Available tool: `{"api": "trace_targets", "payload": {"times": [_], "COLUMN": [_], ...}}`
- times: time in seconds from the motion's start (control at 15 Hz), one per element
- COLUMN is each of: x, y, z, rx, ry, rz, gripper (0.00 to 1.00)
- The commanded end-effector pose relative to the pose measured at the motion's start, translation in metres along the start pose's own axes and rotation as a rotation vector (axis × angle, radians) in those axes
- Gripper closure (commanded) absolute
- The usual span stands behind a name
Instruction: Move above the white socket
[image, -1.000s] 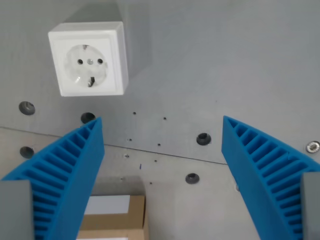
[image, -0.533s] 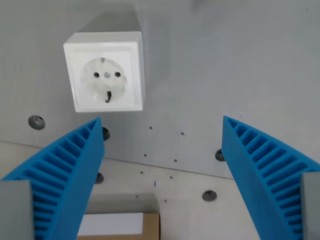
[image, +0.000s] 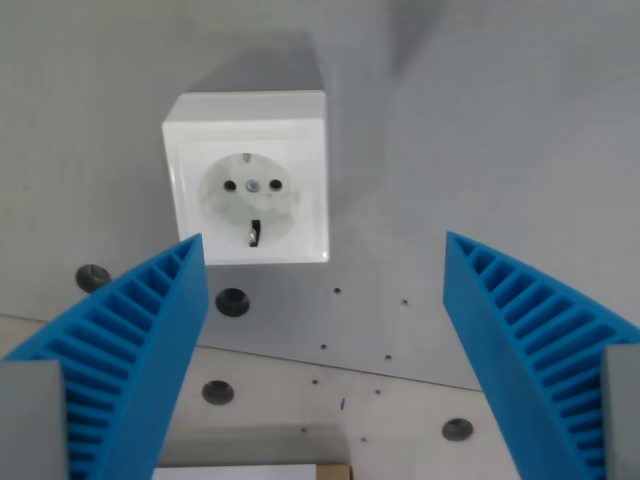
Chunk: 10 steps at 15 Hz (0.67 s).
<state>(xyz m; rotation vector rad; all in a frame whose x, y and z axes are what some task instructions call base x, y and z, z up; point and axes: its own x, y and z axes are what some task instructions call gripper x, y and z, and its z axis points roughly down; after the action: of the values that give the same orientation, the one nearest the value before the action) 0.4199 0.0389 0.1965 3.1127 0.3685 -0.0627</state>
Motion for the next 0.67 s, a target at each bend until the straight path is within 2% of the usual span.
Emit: {"api": "trace_targets", "payload": {"times": [0.07,0.67], "x": [-0.004,0.001], "y": [-0.010,-0.025], "z": [0.009,0.029], "rx": [-0.023,-0.021], "ry": [0.114,0.103], "rz": [0.016,0.016], "gripper": [0.00,0.00]}}
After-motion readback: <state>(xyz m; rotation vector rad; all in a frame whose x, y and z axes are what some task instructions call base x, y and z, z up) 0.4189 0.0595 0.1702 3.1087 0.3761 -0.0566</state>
